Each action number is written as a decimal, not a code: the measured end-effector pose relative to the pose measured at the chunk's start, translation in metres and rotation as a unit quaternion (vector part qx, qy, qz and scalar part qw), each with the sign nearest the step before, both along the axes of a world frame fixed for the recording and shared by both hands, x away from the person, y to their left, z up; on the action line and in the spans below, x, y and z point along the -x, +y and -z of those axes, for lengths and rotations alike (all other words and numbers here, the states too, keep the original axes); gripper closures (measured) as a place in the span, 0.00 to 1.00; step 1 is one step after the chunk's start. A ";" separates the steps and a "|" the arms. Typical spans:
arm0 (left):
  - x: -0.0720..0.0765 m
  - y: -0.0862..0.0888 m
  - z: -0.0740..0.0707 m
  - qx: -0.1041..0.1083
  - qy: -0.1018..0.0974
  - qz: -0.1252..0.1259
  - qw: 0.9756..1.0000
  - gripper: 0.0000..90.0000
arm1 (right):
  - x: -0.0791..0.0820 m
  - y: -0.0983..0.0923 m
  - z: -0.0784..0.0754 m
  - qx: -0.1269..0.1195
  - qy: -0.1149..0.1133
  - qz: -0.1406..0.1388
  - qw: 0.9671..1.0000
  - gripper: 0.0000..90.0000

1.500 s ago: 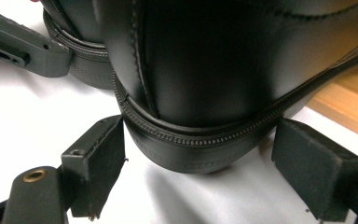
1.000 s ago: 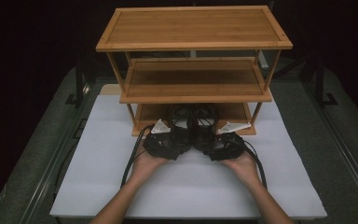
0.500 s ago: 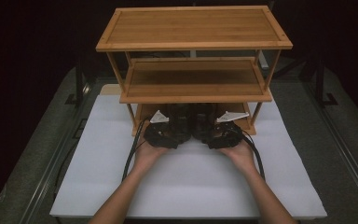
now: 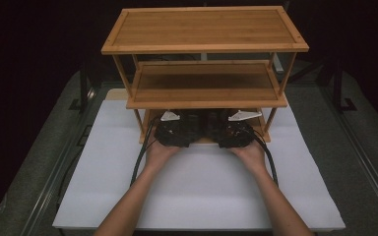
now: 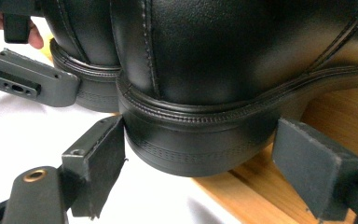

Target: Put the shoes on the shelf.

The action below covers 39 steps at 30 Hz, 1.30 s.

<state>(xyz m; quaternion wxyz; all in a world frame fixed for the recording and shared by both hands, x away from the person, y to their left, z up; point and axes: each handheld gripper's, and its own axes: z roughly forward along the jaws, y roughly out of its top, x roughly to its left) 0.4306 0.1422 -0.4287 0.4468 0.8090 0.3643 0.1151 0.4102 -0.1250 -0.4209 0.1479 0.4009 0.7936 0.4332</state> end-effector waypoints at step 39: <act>0.011 0.030 0.004 -0.063 -0.005 0.012 0.998 0.06 | 0.014 -0.020 0.010 0.036 0.010 0.023 0.999 0.15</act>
